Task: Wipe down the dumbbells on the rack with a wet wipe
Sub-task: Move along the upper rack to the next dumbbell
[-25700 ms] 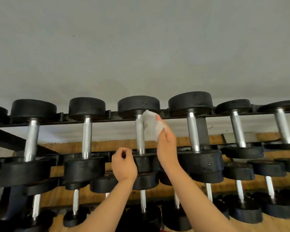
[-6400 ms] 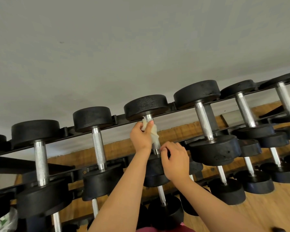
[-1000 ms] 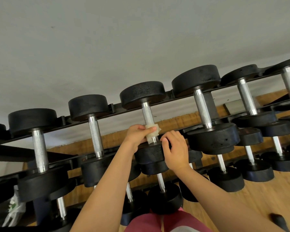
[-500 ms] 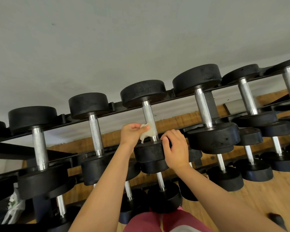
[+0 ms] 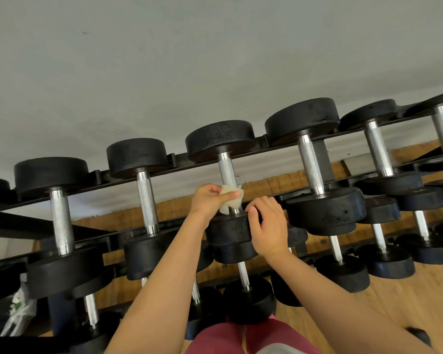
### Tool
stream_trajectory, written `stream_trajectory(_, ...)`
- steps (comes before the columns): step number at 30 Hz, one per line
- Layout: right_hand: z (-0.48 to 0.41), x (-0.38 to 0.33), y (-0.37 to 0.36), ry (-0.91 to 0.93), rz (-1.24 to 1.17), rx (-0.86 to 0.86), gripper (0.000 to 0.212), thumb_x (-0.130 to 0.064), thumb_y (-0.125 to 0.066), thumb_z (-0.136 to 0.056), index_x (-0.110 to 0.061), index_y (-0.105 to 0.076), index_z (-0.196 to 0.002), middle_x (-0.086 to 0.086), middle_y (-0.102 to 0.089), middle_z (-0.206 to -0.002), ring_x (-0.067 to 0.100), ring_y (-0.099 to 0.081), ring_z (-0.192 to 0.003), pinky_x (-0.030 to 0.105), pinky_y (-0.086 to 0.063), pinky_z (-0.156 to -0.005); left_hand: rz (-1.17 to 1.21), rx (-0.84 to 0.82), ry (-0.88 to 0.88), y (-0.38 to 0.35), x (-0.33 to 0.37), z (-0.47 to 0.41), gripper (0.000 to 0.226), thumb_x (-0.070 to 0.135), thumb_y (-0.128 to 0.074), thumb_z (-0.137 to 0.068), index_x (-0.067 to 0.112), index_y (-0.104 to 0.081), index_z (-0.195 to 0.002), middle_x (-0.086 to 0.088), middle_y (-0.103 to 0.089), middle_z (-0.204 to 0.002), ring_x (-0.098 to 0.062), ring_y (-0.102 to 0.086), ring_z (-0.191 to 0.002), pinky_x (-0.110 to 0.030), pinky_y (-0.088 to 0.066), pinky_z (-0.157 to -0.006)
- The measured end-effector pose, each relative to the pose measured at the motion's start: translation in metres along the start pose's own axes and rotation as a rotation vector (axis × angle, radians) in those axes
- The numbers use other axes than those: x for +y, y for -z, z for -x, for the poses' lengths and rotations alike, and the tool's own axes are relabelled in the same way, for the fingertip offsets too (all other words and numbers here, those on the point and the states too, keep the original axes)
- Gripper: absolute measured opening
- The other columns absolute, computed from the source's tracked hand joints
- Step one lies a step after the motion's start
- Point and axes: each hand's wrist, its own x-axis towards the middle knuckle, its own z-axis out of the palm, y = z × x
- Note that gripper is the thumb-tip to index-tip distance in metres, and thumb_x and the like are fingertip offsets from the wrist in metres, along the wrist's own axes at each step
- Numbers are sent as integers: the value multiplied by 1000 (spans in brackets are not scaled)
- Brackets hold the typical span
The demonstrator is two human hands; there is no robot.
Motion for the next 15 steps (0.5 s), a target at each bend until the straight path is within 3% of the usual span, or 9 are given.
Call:
stream_trajectory(6, 0, 0, 0, -1, -4, 0, 32, -29, -34, -93, -14, -58, -79, -4, -54, -79, 12, -46, -78, 27, -34, -72, -14, -19, -47, 11, -6, 4, 18, 20, -82, -76, 15, -67, -85, -6, -73, -95, -21, -70, -91, -33, -57, -80)
stream_trajectory(9, 0, 0, 0, 2, 3, 0, 33, -30, -34, -93, -13, -59, -79, -4, -53, -79, 12, -46, -77, 27, -34, -72, -96, -78, -35, 4, -6, 9, 35, 24, -86, -70, 12, -62, -93, -4, -71, -99, -18, -67, -91, -27, -54, -72)
stream_trajectory(13, 0, 0, 0, 9, -3, 6, 33, -30, -34, -93, -13, -59, -79, -5, -53, -79, 11, -45, -77, 26, -33, -71, -74, -70, -23, 6, -10, 9, 27, 24, -87, -68, 13, -66, -81, -5, -73, -94, -22, -69, -91, -37, -57, -83)
stream_trajectory(15, 0, 0, 0, 6, -3, 9, 33, -30, -34, -93, -13, -59, -79, -5, -53, -79, 11, -46, -77, 25, -32, -71, -87, -51, -37, 9, -12, 10, 21, 23, -85, -71, 15, -67, -78, -3, -73, -91, -20, -68, -91, -36, -56, -84)
